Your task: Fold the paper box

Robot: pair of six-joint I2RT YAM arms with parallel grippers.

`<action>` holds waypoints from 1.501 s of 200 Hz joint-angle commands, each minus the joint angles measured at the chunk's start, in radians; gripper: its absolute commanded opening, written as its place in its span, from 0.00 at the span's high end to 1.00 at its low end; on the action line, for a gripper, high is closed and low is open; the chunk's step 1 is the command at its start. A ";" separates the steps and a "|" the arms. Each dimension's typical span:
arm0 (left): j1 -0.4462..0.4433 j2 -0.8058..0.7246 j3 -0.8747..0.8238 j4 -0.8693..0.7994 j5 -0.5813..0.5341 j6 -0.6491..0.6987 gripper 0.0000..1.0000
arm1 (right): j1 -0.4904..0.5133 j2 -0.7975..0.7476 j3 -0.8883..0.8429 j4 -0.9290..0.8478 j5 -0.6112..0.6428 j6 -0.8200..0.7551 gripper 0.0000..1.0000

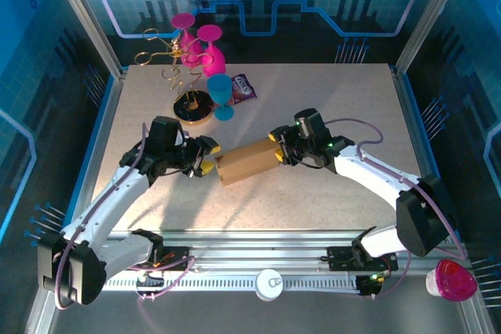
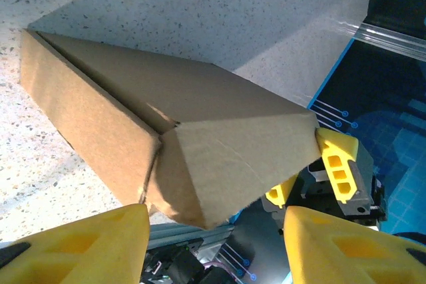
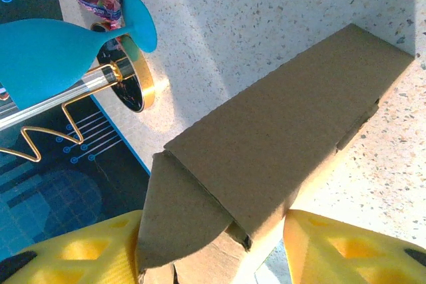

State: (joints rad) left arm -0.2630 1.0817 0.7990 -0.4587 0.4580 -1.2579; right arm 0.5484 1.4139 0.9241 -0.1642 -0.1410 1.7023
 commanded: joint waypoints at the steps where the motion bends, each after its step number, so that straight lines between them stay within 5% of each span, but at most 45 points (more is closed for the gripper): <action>1: 0.007 0.000 -0.027 0.018 -0.012 -0.005 0.44 | -0.012 0.013 -0.013 -0.008 -0.012 0.006 0.46; 208: 0.007 -0.074 -0.250 0.095 -0.018 0.000 0.81 | -0.012 0.011 -0.121 -0.001 -0.011 -0.010 0.65; 276: 0.006 -0.067 -0.268 0.099 -0.015 0.018 0.91 | -0.020 -0.003 -0.156 -0.036 -0.005 -0.047 0.89; 300: 0.007 -0.060 -0.268 0.105 -0.009 0.025 0.92 | -0.026 -0.004 -0.150 -0.049 -0.007 -0.065 0.90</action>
State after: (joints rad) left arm -0.2581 0.9863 0.5797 -0.2489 0.4789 -1.2499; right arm 0.5419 1.3838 0.8188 -0.0322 -0.1738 1.6672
